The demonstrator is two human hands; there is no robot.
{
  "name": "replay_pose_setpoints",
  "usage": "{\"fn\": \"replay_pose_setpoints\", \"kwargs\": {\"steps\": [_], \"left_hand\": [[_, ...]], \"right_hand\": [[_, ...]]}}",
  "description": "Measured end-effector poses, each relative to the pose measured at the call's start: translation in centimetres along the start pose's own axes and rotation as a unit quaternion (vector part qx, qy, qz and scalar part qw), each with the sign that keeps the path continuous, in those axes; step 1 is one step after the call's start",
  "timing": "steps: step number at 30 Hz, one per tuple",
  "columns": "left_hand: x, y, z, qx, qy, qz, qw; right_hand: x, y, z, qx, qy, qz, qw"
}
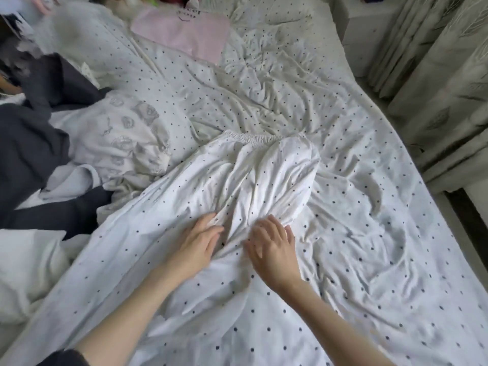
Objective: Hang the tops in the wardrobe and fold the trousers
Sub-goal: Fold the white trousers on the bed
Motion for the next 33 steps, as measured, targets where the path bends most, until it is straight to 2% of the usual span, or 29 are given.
{"fn": "replay_pose_setpoints", "kwargs": {"steps": [7, 9, 10, 12, 13, 15, 16, 17, 21, 23, 25, 27, 28, 29, 31, 33], "left_hand": [[1.1, 12.0, -2.2, -0.059, -0.116, 0.005, 0.991], [2.1, 14.7, -1.9, -0.081, -0.139, 0.031, 0.986], [2.7, 16.0, -1.2, -0.081, -0.139, 0.040, 0.986], [3.0, 18.2, 0.9, -0.056, -0.117, 0.042, 0.991], [2.9, 19.1, 2.4, -0.044, -0.110, 0.038, 0.992], [2.3, 21.4, 5.9, -0.047, -0.094, 0.023, 0.994], [1.7, 22.1, 7.6, -0.046, -0.071, -0.012, 0.996], [0.6, 22.7, 9.0, -0.039, -0.041, -0.058, 0.997], [-2.0, 23.6, 11.1, -0.046, 0.043, -0.192, 0.979], [-2.7, 24.6, 11.0, -0.041, 0.095, -0.188, 0.977], [-2.5, 25.2, 9.8, -0.021, 0.142, -0.120, 0.982], [-2.3, 25.4, 7.5, 0.010, 0.105, -0.043, 0.994], [-2.5, 25.5, 6.2, 0.026, 0.047, -0.030, 0.998], [-2.8, 25.9, 5.0, 0.047, -0.028, -0.048, 0.997], [-3.2, 26.9, 3.9, 0.073, -0.150, -0.131, 0.977], [-3.4, 28.2, 5.0, 0.063, -0.183, -0.167, 0.967]], "right_hand": [[-1.9, 8.9, -4.6, 0.037, 0.028, -0.058, 0.997], [-2.0, 12.2, -5.6, 0.040, 0.014, -0.047, 0.998], [-1.7, 13.8, -6.1, 0.014, -0.019, -0.045, 0.999], [-0.5, 16.0, -6.9, -0.110, -0.119, -0.063, 0.985], [0.2, 16.6, -7.0, -0.203, -0.195, -0.087, 0.956], [1.4, 18.5, -7.3, -0.361, -0.340, -0.108, 0.862], [1.8, 19.1, -7.0, -0.402, -0.372, -0.097, 0.831], [2.3, 19.8, -6.5, -0.427, -0.382, -0.086, 0.815], [3.7, 21.5, -4.2, -0.441, -0.329, -0.080, 0.831], [4.2, 22.7, -3.3, -0.448, -0.310, -0.083, 0.834], [3.7, 23.4, -2.9, -0.453, -0.313, -0.087, 0.830], [2.6, 23.8, -3.2, -0.444, -0.307, -0.105, 0.835], [1.9, 24.1, -3.3, -0.437, -0.299, -0.120, 0.840], [1.2, 24.3, -3.5, -0.431, -0.293, -0.133, 0.843], [0.1, 24.5, -4.0, -0.433, -0.302, -0.152, 0.835], [-0.6, 24.9, -4.5, -0.457, -0.336, -0.157, 0.809]]}}
Point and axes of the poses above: each hand's wrist, its own y-axis away from the middle knuckle, its own x-axis out of the back of the hand, z = x × y, the point moved 3 cm from there along -y, towards the middle knuckle, and after that the axes turned 9 degrees about z, right-handed, at the moved point
